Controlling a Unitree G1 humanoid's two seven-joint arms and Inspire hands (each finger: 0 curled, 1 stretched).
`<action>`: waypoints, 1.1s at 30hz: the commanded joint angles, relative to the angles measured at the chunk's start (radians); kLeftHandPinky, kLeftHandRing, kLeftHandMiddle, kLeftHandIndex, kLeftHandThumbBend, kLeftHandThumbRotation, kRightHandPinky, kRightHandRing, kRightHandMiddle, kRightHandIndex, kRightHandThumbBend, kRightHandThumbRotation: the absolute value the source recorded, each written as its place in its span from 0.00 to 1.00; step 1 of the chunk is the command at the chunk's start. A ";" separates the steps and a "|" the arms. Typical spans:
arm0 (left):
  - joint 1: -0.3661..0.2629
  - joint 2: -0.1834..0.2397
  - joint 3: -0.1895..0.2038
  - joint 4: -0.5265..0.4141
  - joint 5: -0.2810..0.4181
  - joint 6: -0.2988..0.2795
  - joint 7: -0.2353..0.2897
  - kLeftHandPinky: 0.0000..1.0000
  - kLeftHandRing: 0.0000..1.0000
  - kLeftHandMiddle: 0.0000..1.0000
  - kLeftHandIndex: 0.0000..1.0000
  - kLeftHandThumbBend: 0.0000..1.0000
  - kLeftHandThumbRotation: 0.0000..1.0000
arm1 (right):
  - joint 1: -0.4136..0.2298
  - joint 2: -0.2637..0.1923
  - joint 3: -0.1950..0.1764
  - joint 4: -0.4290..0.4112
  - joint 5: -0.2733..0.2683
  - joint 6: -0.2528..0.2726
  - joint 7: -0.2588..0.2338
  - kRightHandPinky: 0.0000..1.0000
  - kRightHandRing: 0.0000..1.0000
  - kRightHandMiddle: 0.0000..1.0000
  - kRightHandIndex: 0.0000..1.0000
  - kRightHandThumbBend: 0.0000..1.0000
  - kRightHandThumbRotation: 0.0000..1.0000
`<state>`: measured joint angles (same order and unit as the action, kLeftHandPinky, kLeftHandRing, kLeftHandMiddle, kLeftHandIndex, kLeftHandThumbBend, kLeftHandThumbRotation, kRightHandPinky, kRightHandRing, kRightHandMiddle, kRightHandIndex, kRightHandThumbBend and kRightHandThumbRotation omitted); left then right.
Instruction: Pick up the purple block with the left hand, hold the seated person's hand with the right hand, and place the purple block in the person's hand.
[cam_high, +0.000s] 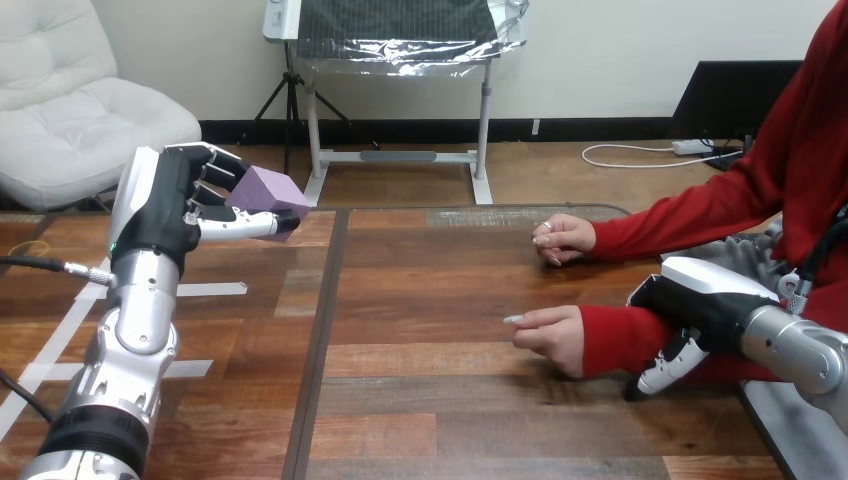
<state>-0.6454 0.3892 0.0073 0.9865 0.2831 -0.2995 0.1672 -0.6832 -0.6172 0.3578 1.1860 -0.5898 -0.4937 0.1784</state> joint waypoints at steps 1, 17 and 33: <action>-0.037 0.021 0.001 -0.049 -0.009 -0.018 0.000 0.36 0.41 0.44 0.43 0.73 0.00 | -0.064 0.018 -0.004 -0.004 0.012 -0.029 -0.030 0.26 0.29 0.34 0.35 0.64 0.13; -0.037 0.013 -0.002 -0.049 -0.007 -0.008 0.000 0.36 0.41 0.44 0.44 0.74 0.00 | -0.064 0.013 -0.012 -0.018 0.015 -0.048 -0.097 0.22 0.25 0.30 0.28 0.61 0.19; -0.033 0.000 0.000 -0.047 -0.017 -0.019 -0.006 0.34 0.39 0.43 0.44 0.74 0.00 | -0.070 0.004 -0.031 -0.032 0.037 -0.064 -0.113 0.23 0.26 0.31 0.30 0.57 0.21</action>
<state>-0.6446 0.3878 0.0072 0.9864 0.2816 -0.2988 0.1635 -0.6833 -0.6171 0.3560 1.1856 -0.5862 -0.5352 0.0954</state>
